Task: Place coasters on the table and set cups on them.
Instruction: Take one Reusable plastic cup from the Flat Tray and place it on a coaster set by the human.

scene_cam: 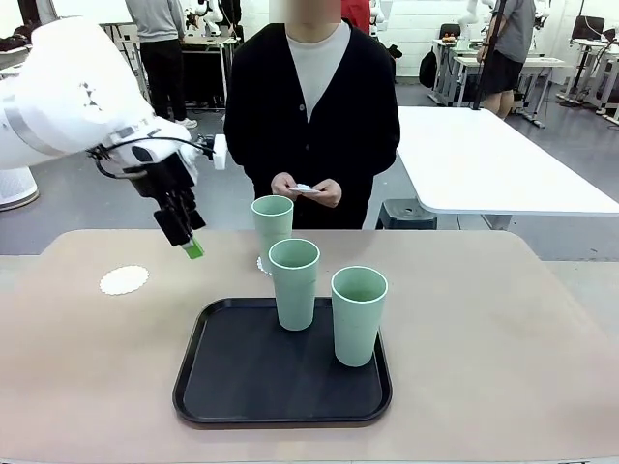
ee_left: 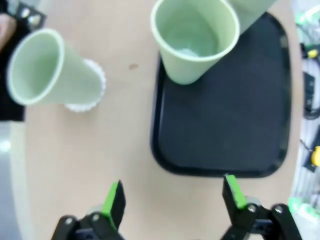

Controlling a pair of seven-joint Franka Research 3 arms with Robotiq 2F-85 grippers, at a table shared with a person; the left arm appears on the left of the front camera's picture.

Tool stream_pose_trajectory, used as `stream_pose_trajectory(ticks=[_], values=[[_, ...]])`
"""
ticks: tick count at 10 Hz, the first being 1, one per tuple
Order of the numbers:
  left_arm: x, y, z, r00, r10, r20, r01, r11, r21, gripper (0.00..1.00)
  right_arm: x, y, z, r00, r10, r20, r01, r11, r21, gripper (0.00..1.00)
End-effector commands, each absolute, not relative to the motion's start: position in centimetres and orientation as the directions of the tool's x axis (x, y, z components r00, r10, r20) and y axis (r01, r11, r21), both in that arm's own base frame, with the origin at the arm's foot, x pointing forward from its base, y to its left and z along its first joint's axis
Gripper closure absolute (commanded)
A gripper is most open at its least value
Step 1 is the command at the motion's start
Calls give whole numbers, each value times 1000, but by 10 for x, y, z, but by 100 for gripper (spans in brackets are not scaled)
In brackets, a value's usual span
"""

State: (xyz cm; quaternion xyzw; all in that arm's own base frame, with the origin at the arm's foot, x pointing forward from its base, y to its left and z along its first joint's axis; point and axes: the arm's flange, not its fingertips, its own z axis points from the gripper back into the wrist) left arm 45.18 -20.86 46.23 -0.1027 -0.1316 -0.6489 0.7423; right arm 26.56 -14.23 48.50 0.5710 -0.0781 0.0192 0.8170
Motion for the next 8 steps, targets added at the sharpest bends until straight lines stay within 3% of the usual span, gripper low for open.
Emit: stream_pose_trajectory(ticks=[1,2,3,7,8], values=[[454,-214,443,68,-938,341,997,80,21,0,265,-143,485,986,-55,155,-128,338,932,0],[456,-215,441,45,-926,376,998,60,27,0,265,-143,485,986,-55,155,-128,338,932,0],[450,-218,453,96,-941,325,994,108,19,0,265,-143,485,986,-55,155,-128,338,932,0],[452,-220,448,82,-939,333,995,94,20,0,265,-143,485,986,-55,155,-128,338,932,0],[469,-192,437,11,-857,515,997,-31,-73,0,265,-143,485,986,-55,155,-128,338,932,0]])
